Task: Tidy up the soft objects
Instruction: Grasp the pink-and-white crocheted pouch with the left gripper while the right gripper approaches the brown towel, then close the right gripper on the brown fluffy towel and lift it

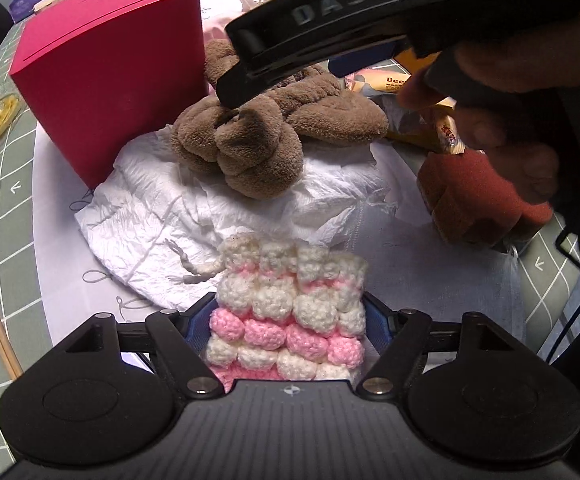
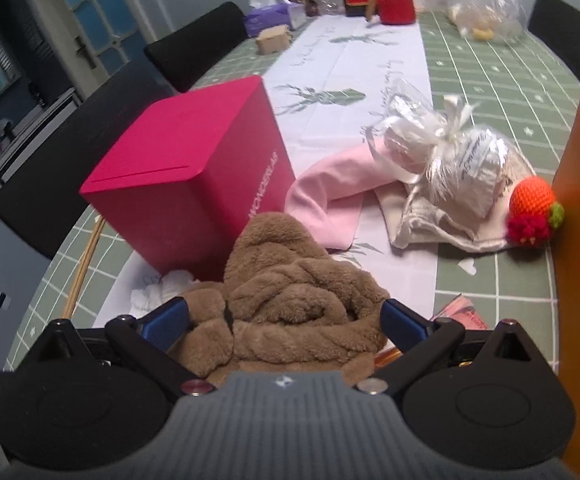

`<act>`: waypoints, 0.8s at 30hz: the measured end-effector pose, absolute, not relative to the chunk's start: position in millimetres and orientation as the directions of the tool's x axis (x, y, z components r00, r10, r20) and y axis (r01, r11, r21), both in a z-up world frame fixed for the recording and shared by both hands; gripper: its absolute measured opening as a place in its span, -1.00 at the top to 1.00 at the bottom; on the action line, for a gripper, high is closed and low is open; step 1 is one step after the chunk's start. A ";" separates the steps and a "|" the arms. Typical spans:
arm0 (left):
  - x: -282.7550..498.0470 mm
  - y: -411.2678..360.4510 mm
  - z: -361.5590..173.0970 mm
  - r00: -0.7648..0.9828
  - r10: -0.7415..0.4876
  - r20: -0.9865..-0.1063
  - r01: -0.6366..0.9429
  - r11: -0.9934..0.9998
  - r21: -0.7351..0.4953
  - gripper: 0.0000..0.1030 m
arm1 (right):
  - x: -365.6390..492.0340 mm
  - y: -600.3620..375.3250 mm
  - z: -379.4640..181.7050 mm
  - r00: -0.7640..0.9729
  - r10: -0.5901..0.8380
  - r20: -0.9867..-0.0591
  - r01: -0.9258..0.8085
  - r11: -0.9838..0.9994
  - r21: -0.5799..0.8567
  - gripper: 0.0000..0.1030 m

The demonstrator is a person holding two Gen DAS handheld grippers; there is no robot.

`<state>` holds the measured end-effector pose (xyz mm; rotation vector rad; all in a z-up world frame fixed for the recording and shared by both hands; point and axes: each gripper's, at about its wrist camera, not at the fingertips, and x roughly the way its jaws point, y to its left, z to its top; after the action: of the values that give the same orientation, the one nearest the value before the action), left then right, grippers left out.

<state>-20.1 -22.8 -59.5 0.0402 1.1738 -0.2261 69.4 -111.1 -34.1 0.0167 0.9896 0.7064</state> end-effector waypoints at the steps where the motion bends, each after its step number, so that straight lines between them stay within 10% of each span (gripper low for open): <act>1: -20.4 -21.2 -58.4 0.368 -0.159 -0.916 0.194 0.977 -0.092 -0.63 | 70.7 -109.3 -36.6 0.348 0.542 -0.765 -0.526 0.788 0.319 -0.94; 13: -28.5 -15.9 -37.1 0.388 -0.173 -0.905 0.206 0.974 -0.098 -0.57 | 80.7 -99.4 -61.8 0.294 0.538 -0.790 -0.475 0.800 0.368 -0.92; 24: -48.7 -10.9 -22.7 0.427 -0.174 -0.887 0.208 0.974 -0.090 -0.54 | 68.2 -107.3 -36.6 0.332 0.589 -0.737 -0.577 0.745 0.335 0.10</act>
<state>-48.7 -10.9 -22.7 0.0350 1.1039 -0.2388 68.2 -107.3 -36.6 0.0136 0.9688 0.7616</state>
